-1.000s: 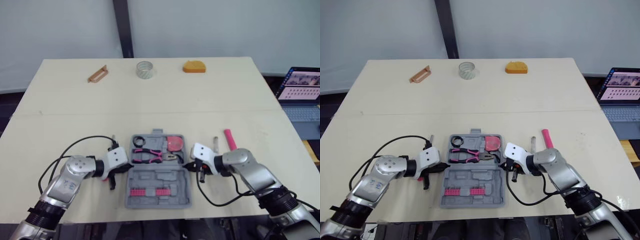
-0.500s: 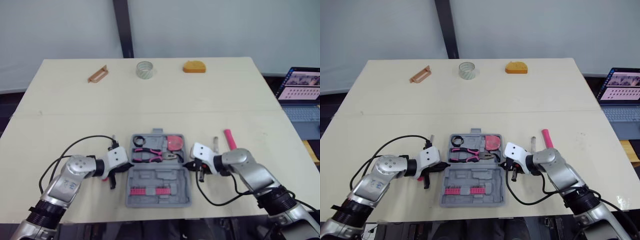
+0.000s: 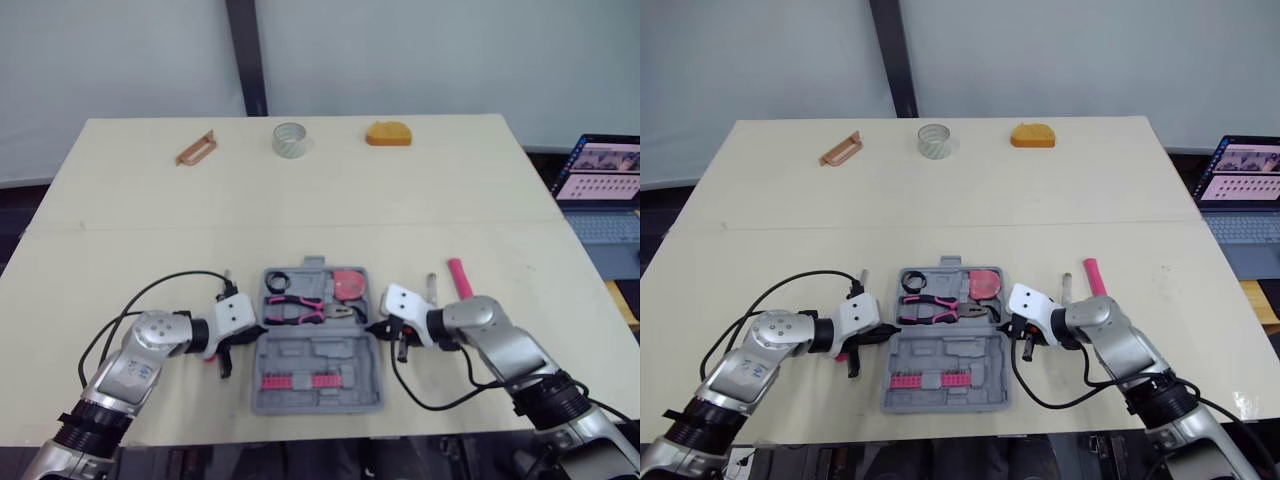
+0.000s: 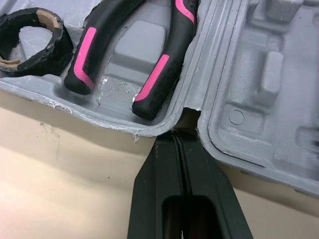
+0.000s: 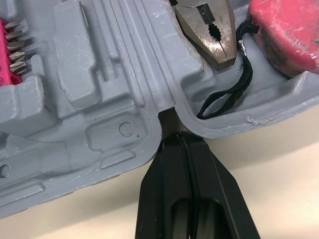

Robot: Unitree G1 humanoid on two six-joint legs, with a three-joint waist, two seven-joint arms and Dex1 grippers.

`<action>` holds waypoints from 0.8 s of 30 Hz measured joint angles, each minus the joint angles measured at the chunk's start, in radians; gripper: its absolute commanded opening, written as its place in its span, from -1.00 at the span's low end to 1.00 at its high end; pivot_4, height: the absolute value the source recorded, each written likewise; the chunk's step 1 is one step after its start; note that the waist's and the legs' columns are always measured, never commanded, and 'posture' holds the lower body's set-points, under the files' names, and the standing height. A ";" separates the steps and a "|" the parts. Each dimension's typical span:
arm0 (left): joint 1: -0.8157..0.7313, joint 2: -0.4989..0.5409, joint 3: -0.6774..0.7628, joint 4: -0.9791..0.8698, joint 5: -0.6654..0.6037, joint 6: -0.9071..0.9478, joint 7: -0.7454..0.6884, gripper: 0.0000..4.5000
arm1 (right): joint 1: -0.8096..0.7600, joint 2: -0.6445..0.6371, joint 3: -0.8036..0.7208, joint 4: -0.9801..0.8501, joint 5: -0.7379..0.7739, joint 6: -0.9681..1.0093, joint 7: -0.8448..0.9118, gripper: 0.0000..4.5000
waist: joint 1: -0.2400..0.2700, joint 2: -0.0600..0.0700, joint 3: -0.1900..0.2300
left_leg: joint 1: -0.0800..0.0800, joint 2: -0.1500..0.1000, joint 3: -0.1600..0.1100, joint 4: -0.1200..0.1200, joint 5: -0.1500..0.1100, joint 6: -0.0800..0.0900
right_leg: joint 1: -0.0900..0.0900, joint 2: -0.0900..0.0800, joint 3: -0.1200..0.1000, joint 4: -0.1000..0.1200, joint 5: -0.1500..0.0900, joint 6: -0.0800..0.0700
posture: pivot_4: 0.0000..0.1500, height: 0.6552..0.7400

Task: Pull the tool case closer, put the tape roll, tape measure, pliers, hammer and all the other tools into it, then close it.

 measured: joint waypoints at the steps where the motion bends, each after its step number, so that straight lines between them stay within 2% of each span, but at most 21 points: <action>1: 0.000 0.000 0.000 0.000 0.000 0.000 0.000 -1.00 | 0.000 0.000 0.000 0.000 0.000 0.000 0.000 -0.99 | 0.000 0.000 0.000 | 0.000 0.000 0.000 0.000 0.000 0.000 | 0.000 0.000 0.000 0.000 0.000 0.000 | 1.00 1.00; 24: 0.009 0.008 0.015 0.004 -0.004 -0.009 -0.009 -1.00 | 0.003 -0.004 -0.003 0.009 -0.004 -0.028 0.004 -0.99 | -0.001 0.000 0.000 | 0.000 0.000 0.000 -0.001 0.000 0.000 | 0.000 0.000 0.000 0.000 0.000 0.000 | 1.00 1.00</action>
